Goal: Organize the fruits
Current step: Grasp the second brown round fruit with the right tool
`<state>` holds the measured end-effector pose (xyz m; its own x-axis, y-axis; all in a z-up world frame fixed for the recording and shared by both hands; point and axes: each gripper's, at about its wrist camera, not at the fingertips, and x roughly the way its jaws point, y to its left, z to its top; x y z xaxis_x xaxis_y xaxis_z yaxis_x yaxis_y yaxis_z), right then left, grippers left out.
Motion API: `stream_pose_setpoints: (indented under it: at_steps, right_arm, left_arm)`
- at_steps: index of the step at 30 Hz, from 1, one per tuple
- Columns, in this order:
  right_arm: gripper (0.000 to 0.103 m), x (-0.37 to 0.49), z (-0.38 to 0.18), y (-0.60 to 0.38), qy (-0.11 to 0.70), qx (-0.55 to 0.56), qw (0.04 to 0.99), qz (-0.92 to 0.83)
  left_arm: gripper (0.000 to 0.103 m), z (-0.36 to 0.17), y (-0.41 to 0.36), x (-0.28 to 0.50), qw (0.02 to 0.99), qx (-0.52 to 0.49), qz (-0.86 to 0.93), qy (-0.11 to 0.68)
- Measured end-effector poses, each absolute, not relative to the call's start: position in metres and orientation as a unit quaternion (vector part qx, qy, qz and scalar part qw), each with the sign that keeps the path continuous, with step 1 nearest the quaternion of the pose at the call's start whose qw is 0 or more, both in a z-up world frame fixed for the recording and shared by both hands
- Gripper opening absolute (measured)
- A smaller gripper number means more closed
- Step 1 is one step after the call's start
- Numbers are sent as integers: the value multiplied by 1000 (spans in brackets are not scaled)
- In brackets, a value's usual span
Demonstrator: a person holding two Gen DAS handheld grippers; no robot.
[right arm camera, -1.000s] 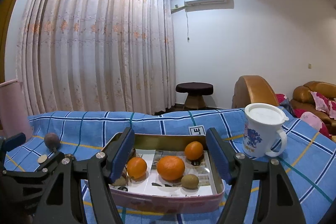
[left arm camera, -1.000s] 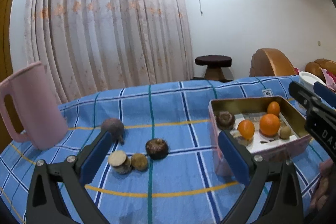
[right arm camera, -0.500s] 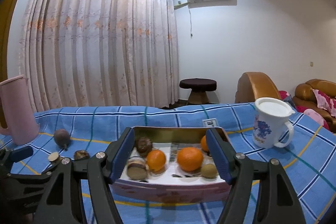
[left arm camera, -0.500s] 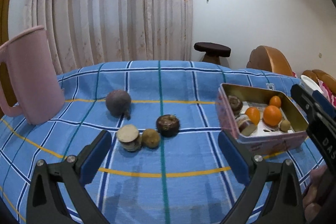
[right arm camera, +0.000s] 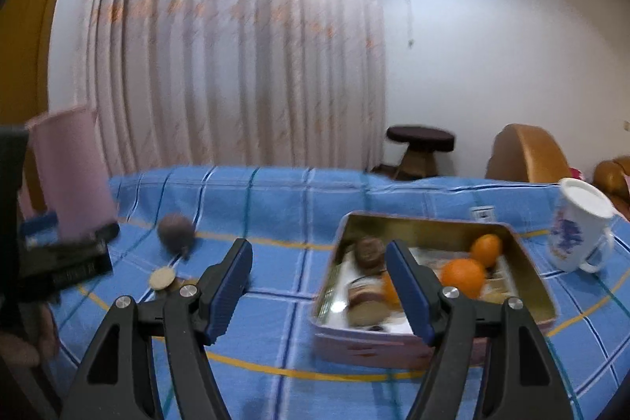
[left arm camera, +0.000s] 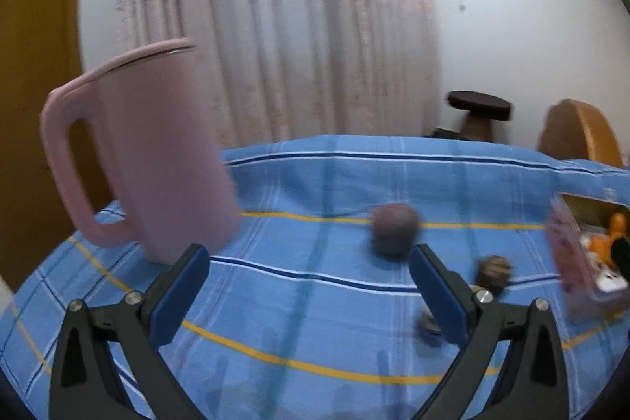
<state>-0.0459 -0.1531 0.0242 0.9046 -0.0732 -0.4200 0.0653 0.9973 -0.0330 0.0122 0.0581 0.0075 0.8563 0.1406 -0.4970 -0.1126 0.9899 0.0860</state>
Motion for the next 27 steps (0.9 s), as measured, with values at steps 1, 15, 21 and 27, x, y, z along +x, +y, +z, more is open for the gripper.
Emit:
stream_pose_setpoints:
  at_steps: [1, 15, 21, 27]
  right_arm:
    - [72, -40, 22, -148, 225, -12, 974, -26]
    - [34, 46, -17, -116, 370, 30, 925, 87]
    - [34, 71, -27, -110, 403, 45, 910, 90]
    - [38, 73, -29, -113, 410, 52, 904, 110]
  left_arm:
    - [103, 6, 65, 15, 962, 21, 70, 264]
    - [103, 3, 76, 25, 955, 12, 63, 290]
    - [103, 0, 80, 28, 950, -1, 60, 306]
    - [103, -1, 80, 28, 949, 0, 58, 310]
